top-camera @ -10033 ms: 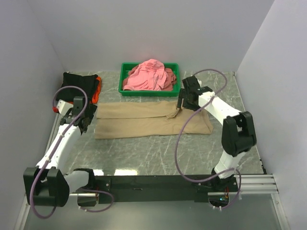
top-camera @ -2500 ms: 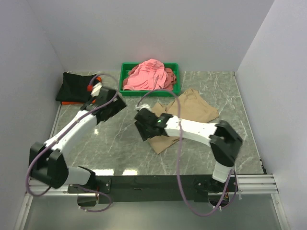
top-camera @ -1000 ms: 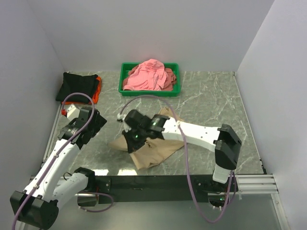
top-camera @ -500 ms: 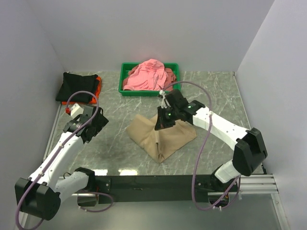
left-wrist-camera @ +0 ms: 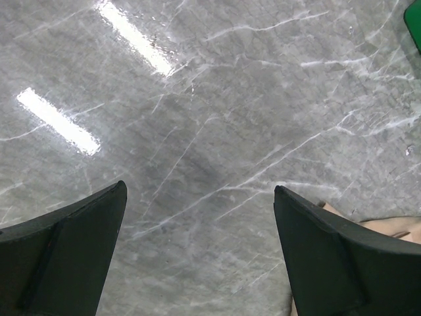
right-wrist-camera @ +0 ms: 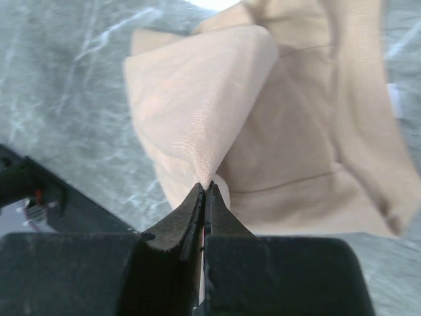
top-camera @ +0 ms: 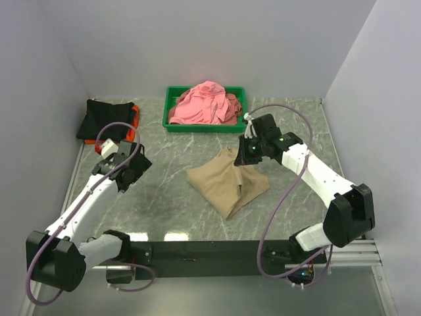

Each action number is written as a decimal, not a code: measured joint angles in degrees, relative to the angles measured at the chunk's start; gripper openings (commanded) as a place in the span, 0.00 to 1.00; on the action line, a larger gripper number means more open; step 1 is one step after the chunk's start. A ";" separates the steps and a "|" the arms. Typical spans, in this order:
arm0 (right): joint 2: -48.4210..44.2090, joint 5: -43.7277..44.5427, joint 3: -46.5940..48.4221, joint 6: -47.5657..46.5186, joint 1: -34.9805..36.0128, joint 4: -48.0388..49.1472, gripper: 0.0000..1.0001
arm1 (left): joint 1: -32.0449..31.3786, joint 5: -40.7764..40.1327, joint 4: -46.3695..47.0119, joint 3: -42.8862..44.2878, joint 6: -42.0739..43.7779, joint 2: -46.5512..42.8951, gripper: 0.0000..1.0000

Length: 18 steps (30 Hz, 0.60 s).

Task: Fold and stack the t-shirts
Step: Fold the tshirt

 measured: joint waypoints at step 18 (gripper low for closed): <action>18.18 14.19 7.91 -2.80 -7.69 -5.64 0.41 | 0.42 5.62 6.27 0.15 2.93 7.28 0.99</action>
